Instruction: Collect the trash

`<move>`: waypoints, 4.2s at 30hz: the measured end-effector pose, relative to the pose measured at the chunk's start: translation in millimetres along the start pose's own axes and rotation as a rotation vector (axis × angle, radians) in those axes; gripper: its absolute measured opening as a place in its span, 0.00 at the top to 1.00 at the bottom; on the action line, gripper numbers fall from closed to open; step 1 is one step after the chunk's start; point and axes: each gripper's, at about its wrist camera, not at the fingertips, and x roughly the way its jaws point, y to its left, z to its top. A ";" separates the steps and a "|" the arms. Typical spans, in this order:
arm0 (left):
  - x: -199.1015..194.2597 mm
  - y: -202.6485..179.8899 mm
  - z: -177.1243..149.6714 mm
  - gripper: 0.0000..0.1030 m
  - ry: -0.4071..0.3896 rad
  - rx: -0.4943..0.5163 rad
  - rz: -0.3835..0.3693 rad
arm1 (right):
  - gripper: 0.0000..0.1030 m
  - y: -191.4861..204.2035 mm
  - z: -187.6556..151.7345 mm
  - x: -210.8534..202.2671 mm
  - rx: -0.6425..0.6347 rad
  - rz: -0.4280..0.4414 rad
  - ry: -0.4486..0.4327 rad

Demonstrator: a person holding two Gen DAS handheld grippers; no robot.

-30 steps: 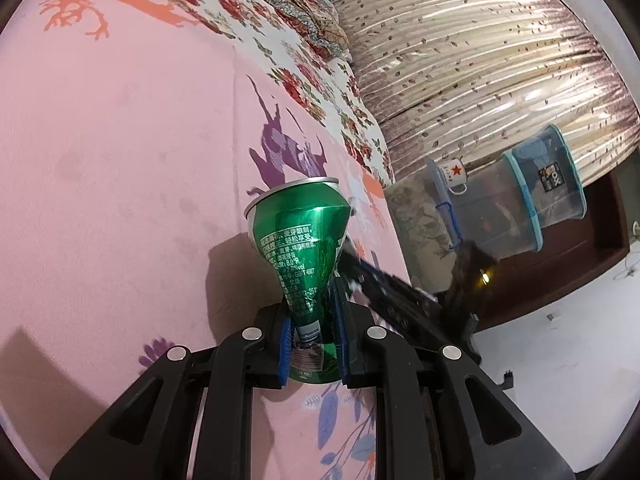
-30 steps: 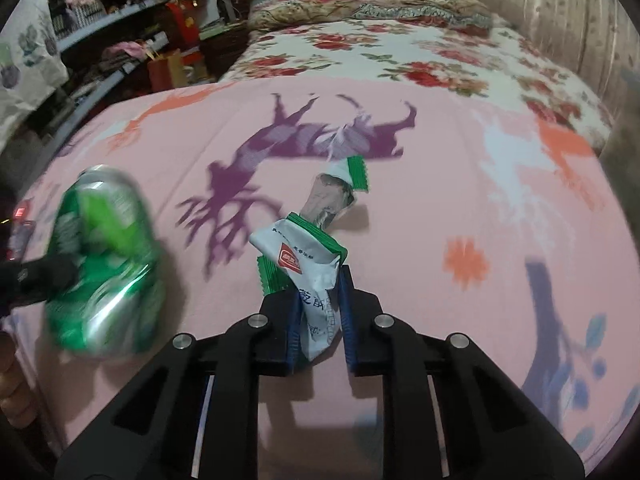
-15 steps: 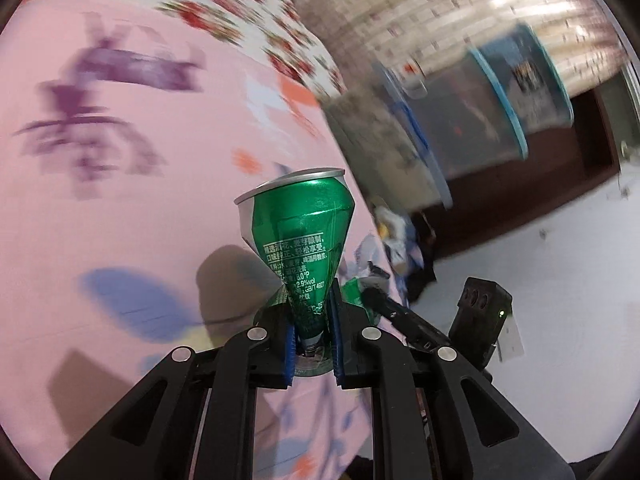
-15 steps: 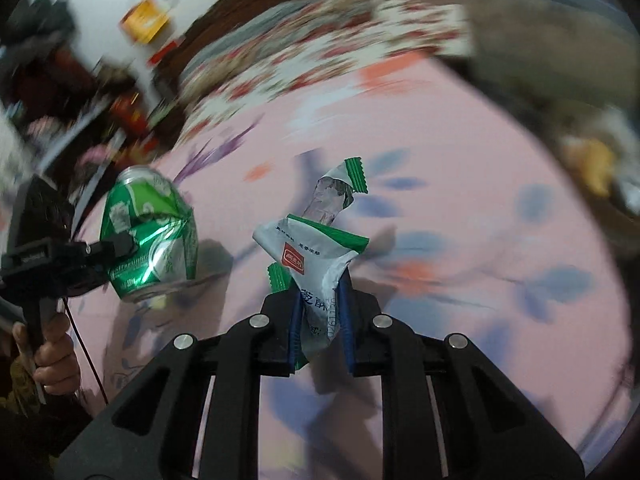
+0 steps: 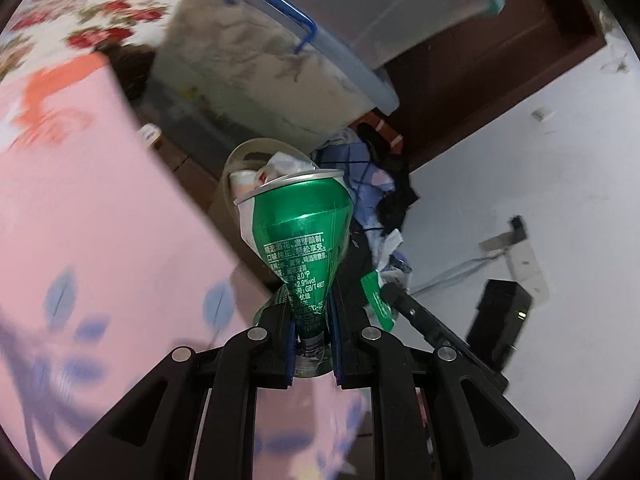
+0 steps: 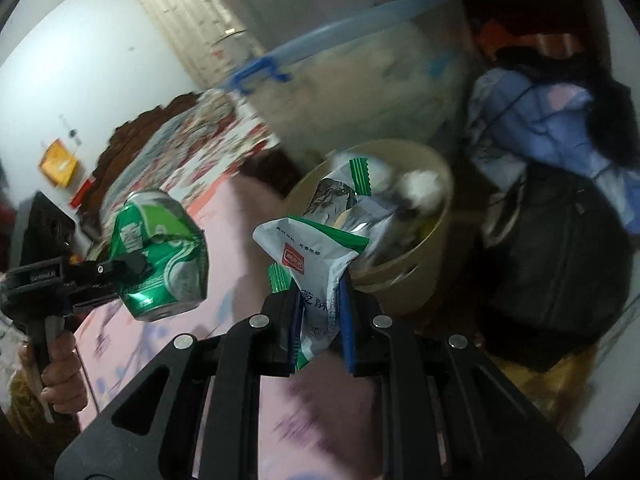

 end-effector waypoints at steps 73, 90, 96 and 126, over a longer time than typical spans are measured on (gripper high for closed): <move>-100.8 -27.7 -73.1 0.15 -0.275 0.158 0.416 | 0.58 -14.6 61.0 59.8 0.142 0.111 -0.017; -168.7 -5.1 -141.0 0.08 -0.326 0.130 0.675 | 0.40 104.2 -68.1 -85.0 -0.020 0.128 -0.132; -180.0 -8.9 -162.0 0.08 -0.341 0.140 0.711 | 0.32 141.3 -94.2 -141.1 -0.163 0.035 -0.258; -215.1 -68.1 -222.9 0.08 -0.451 0.193 0.831 | 0.15 180.3 -149.2 -205.2 -0.128 0.154 -0.309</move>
